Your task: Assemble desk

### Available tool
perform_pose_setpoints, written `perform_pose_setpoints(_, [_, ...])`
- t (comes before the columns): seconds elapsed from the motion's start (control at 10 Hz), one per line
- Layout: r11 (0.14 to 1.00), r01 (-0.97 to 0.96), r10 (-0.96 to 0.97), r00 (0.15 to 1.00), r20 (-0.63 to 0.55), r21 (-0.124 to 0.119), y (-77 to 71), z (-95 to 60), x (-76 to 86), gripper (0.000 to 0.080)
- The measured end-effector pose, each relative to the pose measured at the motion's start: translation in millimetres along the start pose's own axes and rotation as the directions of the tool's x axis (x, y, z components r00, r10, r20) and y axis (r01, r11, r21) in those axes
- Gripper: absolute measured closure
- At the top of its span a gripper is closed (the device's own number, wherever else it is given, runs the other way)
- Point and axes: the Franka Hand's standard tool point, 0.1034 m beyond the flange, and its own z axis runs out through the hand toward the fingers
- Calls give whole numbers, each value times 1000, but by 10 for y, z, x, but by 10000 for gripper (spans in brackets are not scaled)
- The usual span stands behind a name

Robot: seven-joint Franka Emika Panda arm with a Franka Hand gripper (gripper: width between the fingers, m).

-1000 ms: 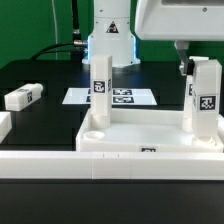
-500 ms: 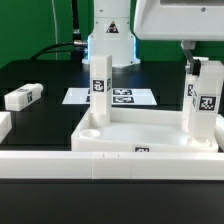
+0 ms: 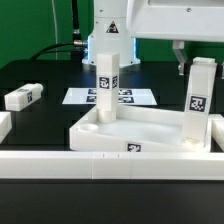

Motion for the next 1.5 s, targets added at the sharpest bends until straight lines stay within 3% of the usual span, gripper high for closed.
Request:
perform_pose_setpoints(0.3, [954, -298, 298, 955, -18, -20, 122, 0, 58, 508])
perform_pose_setpoints(1.0, [697, -717, 716, 697, -34, -18, 233, 8, 120, 505])
perform_pose_setpoints(1.1, [663, -748, 748, 663, -35, -16, 232, 10, 119, 429])
perform_pose_setpoints(1.2, [665, -746, 746, 665, -35, -17, 229, 15, 117, 429])
perform_pose_setpoints(1.4, [709, -705, 705, 709, -34, -19, 231, 18, 117, 179])
perform_pose_setpoints(1.5, [749, -662, 661, 750, -33, -26, 243, 21, 115, 179])
